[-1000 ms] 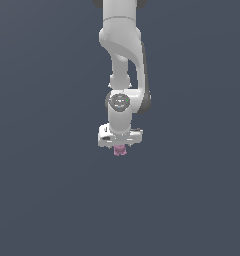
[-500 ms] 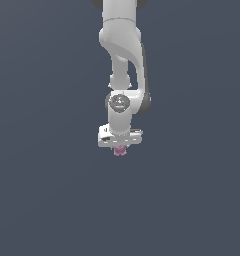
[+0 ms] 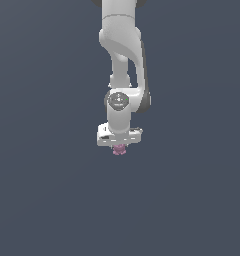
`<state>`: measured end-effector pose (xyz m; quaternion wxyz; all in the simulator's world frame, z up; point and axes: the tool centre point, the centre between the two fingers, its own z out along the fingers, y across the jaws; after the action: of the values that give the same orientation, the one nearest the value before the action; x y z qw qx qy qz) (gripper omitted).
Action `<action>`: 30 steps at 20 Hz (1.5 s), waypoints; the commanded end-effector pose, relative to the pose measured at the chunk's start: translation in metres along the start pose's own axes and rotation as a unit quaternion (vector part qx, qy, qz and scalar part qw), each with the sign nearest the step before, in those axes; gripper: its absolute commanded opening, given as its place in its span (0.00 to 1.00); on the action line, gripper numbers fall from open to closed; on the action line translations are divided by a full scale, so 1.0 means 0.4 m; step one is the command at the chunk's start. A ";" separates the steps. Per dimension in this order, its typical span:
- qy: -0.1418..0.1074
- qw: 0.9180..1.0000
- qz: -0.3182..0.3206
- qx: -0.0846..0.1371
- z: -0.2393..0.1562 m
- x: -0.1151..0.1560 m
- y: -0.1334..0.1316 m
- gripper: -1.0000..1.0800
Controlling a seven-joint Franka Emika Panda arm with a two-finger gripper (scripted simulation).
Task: Pick up the object and move it to a goal position.
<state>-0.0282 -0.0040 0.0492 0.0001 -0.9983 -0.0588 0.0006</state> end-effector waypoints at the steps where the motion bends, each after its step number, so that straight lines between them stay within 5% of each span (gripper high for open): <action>1: 0.001 1.000 0.000 0.000 -0.024 0.001 0.010 0.00; 10: 0.001 1.000 0.000 0.000 -0.189 0.002 0.072 0.00; 30: 0.001 1.000 0.000 0.001 -0.719 0.012 0.274 0.00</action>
<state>-0.0109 -0.1066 0.3214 0.0006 -0.9983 -0.0586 -0.0006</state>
